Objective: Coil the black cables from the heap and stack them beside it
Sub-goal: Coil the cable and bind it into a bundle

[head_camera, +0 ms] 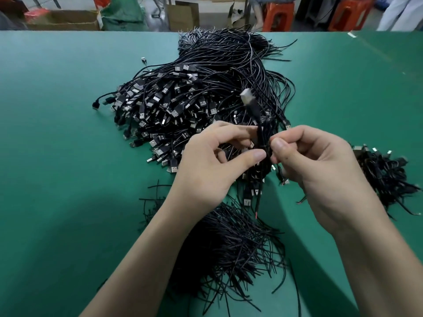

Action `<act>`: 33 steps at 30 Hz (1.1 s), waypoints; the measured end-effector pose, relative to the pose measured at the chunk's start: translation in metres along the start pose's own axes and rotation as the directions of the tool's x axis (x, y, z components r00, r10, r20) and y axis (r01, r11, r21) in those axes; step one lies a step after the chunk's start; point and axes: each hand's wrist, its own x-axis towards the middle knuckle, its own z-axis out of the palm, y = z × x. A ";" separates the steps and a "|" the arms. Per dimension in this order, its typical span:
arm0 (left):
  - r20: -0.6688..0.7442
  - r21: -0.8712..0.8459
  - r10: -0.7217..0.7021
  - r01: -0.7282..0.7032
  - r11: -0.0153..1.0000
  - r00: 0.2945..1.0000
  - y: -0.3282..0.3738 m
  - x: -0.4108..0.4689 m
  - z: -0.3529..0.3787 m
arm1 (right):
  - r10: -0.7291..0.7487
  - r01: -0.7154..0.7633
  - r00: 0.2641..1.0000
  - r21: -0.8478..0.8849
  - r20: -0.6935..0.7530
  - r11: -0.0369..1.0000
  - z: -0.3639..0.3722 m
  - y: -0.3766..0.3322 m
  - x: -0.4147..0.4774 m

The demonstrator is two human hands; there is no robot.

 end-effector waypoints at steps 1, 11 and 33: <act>-0.012 0.022 0.014 -0.013 1.000 1.000 0.000 0.000 0.001 | 0.002 -0.002 1.000 -0.012 -0.004 1.000 -0.001 0.000 0.000; -0.006 0.107 0.143 -0.141 0.984 0.990 -0.002 -0.005 0.007 | -0.033 0.036 0.999 -0.087 0.041 0.996 -0.011 -0.005 0.001; 0.025 0.011 0.100 -0.100 0.995 0.995 -0.002 -0.001 0.006 | 0.057 -0.057 0.998 0.086 0.010 0.995 0.004 -0.001 -0.002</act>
